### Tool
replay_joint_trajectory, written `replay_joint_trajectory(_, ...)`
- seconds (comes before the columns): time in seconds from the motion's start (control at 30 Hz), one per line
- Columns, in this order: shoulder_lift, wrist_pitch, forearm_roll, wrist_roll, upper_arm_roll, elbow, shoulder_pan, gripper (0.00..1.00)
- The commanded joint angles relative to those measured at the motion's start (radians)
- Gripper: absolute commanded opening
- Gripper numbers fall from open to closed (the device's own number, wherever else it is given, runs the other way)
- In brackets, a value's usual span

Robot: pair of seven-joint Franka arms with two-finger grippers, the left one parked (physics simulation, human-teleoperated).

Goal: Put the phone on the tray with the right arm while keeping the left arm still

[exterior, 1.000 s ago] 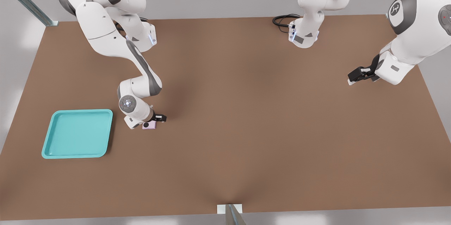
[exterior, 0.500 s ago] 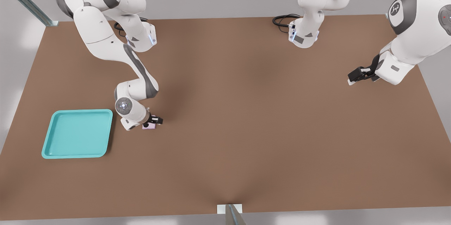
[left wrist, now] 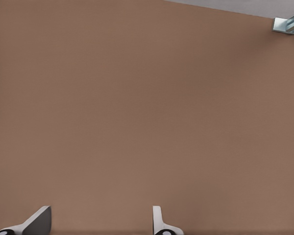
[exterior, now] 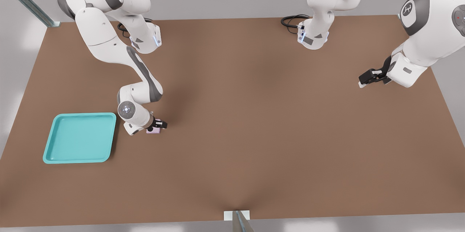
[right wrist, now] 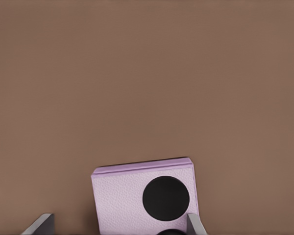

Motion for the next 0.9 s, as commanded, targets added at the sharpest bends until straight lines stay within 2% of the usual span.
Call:
replay_joint_trajectory(0.0, 0.000, -0.001, 0.001, -0.081, 0.000, 0.000, -0.001, 1.00)
replay_joint_trajectory(0.07, 0.003, 0.000, 0.001, -0.136, -0.001, 0.008, -0.001, 1.00)
replay_joint_trajectory(0.63, 0.028, 0.017, -0.020, -0.147, -0.011, 0.009, -0.019, 1.00)
replay_joint_trajectory(0.67, 0.029, 0.019, -0.020, -0.147, -0.011, 0.009, -0.019, 0.98)
replay_joint_trajectory(0.77, 0.028, 0.017, -0.020, -0.145, -0.011, 0.009, -0.019, 0.78)
replay_joint_trajectory(0.87, 0.028, 0.017, -0.020, -0.147, -0.011, 0.009, -0.025, 0.75)
